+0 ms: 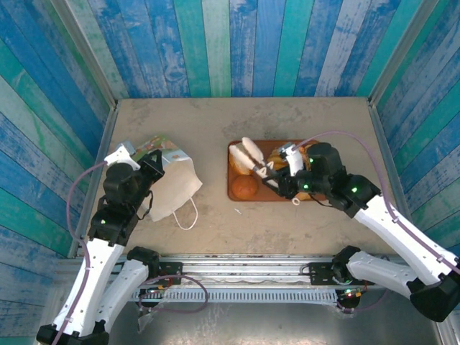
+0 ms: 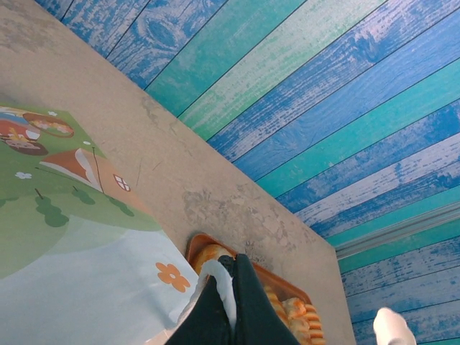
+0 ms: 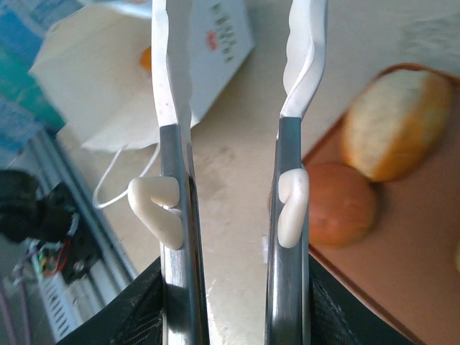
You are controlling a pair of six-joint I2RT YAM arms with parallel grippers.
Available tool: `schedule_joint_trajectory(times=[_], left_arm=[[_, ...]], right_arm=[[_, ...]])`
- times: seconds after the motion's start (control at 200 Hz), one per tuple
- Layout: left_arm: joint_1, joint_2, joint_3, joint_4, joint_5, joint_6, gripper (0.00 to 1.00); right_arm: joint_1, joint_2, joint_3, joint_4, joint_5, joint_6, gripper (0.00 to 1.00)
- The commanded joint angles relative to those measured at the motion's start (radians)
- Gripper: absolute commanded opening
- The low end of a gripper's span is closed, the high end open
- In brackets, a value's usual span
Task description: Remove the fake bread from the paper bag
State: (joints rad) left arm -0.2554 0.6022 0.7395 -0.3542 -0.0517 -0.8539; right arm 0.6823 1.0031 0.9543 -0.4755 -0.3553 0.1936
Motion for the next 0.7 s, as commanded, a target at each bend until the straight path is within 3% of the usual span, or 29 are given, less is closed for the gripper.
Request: schedule_joint_trajectory(times=[0.0,0.411,0.691], left_arm=[[-0.001,-0.01,0.027,-0.011,-0.015,0.003,0.0],[-0.001,0.002,0.028,0.0,-0.009,0.001,0.0],[0.0,0.007,0.024,0.008,-0.002,0.003,0.0]], right_arm=[[0.084,0.026,0.029,0.055,-0.008,-0.087,0.44],[0.36,0.285,0.149,0.017,0.183,-0.251,0.45],[0.46,0.489,0.277,-0.015,0.341,-0.28,0.46]])
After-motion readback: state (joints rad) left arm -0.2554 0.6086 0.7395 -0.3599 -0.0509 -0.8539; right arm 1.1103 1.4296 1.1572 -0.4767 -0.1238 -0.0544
